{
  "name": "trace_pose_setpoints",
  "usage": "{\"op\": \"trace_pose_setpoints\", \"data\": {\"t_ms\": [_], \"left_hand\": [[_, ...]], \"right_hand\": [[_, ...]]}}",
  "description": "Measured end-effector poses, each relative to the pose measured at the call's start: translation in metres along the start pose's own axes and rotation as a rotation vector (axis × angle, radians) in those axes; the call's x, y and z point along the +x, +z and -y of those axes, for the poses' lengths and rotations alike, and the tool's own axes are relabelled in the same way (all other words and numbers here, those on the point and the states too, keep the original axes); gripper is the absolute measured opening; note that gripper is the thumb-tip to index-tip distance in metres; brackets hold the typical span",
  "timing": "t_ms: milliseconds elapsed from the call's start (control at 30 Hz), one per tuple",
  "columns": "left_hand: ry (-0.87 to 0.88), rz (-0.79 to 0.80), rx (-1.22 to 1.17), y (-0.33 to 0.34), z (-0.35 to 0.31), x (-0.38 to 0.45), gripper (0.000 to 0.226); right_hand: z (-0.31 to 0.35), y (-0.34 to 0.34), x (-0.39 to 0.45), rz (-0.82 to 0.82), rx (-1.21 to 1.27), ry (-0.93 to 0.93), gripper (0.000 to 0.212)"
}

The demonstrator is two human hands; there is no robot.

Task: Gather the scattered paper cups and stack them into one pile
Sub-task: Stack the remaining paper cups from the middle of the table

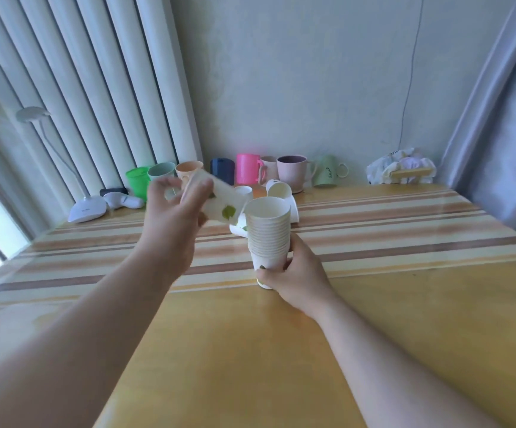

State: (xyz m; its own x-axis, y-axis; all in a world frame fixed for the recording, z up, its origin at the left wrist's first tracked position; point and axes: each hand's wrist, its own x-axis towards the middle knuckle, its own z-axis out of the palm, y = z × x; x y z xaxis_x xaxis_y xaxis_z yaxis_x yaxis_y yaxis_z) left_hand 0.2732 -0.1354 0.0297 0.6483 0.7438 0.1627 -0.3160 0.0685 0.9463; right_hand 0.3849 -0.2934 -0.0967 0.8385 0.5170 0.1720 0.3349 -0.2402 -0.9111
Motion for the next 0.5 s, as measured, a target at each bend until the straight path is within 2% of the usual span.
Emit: {"op": "trace_pose_setpoints", "data": {"t_ms": [100,267,367,500], "left_hand": [[0.152,0.08,0.024,0.014,-0.033,-0.006,0.066],[0.249,0.266,0.421,0.027,-0.028,-0.001,0.107],[0.24,0.341,0.556,0.028,-0.01,0.003,0.109],[0.239,0.337,0.599,0.024,0.012,0.015,0.114]], "right_hand": [[0.002,-0.002,-0.001,0.007,-0.013,-0.02,0.044],[0.004,-0.002,-0.003,0.003,-0.019,-0.021,0.045],[0.003,-0.001,-0.002,0.001,-0.018,-0.028,0.047],[0.002,0.001,-0.001,-0.018,-0.017,-0.037,0.044]]}}
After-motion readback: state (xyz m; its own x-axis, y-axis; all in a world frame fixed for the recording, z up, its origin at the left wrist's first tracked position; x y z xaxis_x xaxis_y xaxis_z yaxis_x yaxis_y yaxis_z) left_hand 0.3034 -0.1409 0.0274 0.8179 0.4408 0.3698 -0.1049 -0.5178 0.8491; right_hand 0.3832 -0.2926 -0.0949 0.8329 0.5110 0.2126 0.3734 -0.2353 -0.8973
